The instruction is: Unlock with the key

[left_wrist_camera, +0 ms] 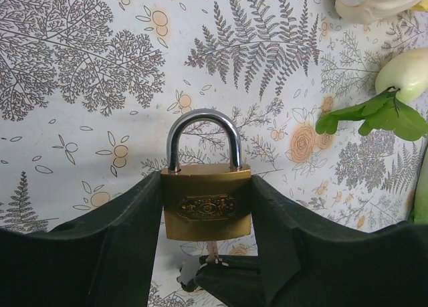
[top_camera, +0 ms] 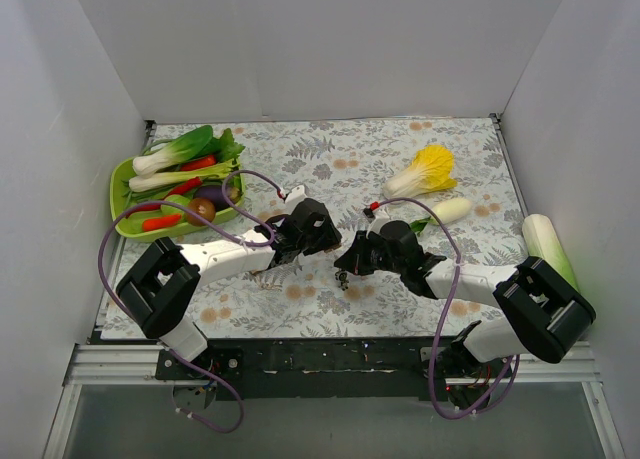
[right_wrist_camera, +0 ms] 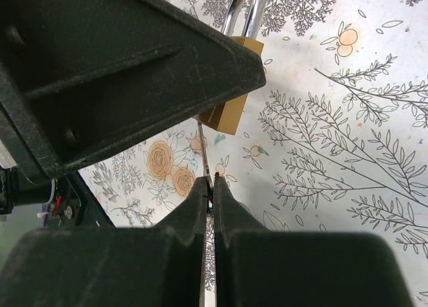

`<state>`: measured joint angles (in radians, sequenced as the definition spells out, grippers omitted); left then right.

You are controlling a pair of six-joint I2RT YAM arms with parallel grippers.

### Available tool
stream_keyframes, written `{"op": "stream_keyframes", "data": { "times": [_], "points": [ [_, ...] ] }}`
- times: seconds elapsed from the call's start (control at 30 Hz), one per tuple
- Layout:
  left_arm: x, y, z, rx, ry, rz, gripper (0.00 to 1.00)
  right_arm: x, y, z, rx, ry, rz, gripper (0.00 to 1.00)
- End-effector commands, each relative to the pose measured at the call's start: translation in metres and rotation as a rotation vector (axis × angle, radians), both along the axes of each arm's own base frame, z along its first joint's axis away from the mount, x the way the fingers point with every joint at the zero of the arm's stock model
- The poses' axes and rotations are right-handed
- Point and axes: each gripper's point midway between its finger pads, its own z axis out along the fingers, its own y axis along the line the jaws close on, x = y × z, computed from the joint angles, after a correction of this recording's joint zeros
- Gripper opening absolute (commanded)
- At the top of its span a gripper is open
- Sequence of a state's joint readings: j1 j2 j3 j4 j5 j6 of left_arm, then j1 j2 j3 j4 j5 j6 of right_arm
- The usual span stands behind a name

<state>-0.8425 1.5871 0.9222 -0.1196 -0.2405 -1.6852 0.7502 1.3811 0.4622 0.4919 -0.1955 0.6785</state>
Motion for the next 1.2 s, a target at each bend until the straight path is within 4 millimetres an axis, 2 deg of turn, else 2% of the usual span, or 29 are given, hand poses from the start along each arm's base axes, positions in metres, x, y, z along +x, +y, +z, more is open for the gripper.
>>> {"op": "stream_keyframes", "data": {
  "times": [0.0,0.27,0.53,0.83,1.17],
  "points": [
    [0.003,-0.005,0.031,-0.068,-0.067,0.012,0.00,0.012,0.006,0.025,0.067,-0.069,-0.016,0.01],
    [0.005,-0.006,0.037,-0.075,-0.077,0.015,0.00,0.011,0.005,0.021,0.066,-0.062,-0.009,0.01],
    [0.008,-0.014,0.034,-0.066,-0.065,0.002,0.00,0.003,0.003,0.032,0.094,-0.083,0.015,0.01],
    [0.011,-0.013,0.042,-0.072,-0.083,0.012,0.00,-0.009,0.002,0.019,0.102,-0.033,0.037,0.01],
    [0.009,-0.011,0.044,-0.077,-0.085,0.014,0.00,-0.004,0.005,0.018,0.094,-0.027,0.034,0.01]
  ]
}}
